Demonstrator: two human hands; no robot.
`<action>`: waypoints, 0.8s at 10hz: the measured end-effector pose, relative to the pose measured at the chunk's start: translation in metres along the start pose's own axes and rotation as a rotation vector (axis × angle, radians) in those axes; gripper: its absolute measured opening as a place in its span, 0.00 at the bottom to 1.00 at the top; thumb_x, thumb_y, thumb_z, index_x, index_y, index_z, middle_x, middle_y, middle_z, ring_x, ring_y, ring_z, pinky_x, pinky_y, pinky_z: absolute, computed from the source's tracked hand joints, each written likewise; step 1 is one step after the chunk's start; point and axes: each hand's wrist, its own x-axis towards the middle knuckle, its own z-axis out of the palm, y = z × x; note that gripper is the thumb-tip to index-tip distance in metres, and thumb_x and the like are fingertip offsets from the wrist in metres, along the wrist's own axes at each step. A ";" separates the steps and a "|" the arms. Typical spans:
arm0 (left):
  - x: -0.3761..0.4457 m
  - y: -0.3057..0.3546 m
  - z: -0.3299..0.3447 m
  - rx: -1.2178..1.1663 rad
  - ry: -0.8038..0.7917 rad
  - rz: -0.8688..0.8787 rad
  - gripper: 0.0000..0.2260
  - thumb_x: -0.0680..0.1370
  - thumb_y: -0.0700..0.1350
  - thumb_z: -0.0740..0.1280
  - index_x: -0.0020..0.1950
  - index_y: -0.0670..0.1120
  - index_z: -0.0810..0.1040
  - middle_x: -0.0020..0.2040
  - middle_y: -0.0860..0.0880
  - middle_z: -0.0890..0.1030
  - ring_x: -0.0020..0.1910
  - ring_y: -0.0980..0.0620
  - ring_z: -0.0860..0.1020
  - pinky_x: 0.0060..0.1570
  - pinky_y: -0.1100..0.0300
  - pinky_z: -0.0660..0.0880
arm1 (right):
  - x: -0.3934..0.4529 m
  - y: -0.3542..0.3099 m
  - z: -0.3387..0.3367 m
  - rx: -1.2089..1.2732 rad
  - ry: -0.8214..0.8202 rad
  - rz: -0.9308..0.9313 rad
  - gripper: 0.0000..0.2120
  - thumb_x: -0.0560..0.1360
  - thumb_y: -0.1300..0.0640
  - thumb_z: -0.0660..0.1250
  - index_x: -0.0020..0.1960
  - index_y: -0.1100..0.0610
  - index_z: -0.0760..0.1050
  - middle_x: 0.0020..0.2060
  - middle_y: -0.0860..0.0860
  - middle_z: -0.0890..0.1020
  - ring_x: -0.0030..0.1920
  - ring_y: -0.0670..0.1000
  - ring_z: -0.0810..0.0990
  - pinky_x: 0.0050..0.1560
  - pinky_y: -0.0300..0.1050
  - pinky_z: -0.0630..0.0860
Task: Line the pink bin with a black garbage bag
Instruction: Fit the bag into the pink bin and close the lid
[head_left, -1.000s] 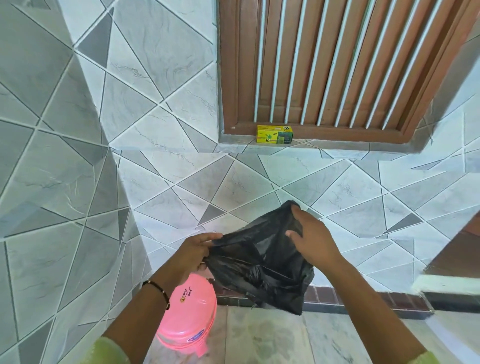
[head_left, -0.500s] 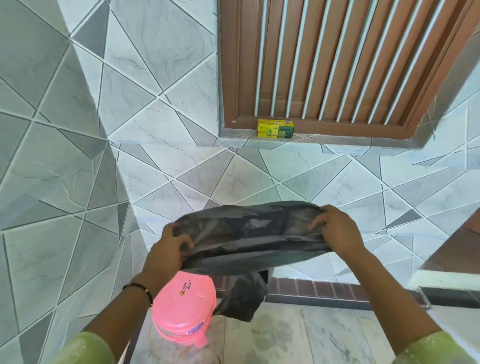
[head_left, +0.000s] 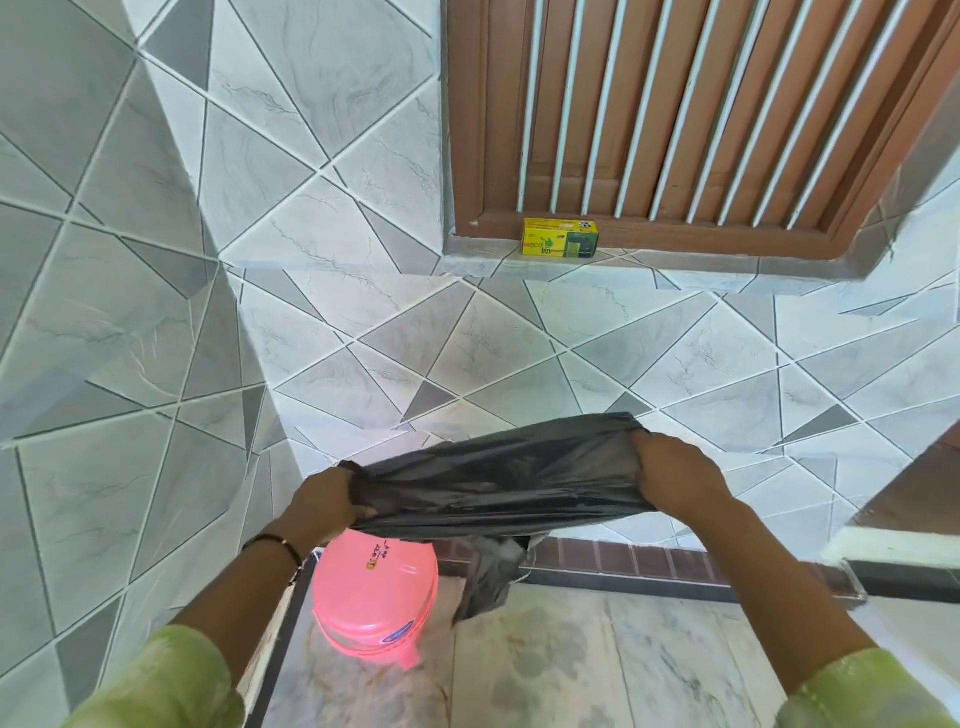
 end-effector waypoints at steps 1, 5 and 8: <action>-0.003 0.009 0.000 -0.053 -0.041 0.129 0.17 0.74 0.38 0.67 0.62 0.48 0.76 0.61 0.43 0.79 0.60 0.43 0.77 0.58 0.59 0.71 | -0.003 -0.009 0.001 -0.035 -0.123 -0.059 0.22 0.74 0.61 0.57 0.67 0.49 0.65 0.56 0.56 0.78 0.55 0.60 0.78 0.50 0.49 0.74; -0.023 0.083 -0.135 -0.418 1.116 0.310 0.19 0.76 0.39 0.63 0.67 0.44 0.69 0.64 0.40 0.73 0.59 0.44 0.74 0.61 0.52 0.71 | 0.002 -0.017 -0.127 0.130 0.654 0.102 0.13 0.77 0.57 0.58 0.61 0.59 0.69 0.44 0.66 0.80 0.47 0.68 0.78 0.41 0.53 0.70; 0.017 -0.013 0.025 0.315 -0.140 0.152 0.22 0.77 0.50 0.59 0.71 0.51 0.66 0.67 0.45 0.74 0.64 0.44 0.74 0.64 0.54 0.71 | -0.019 -0.005 0.057 -0.069 -0.415 0.036 0.18 0.75 0.58 0.56 0.64 0.54 0.72 0.62 0.54 0.77 0.62 0.55 0.77 0.61 0.47 0.74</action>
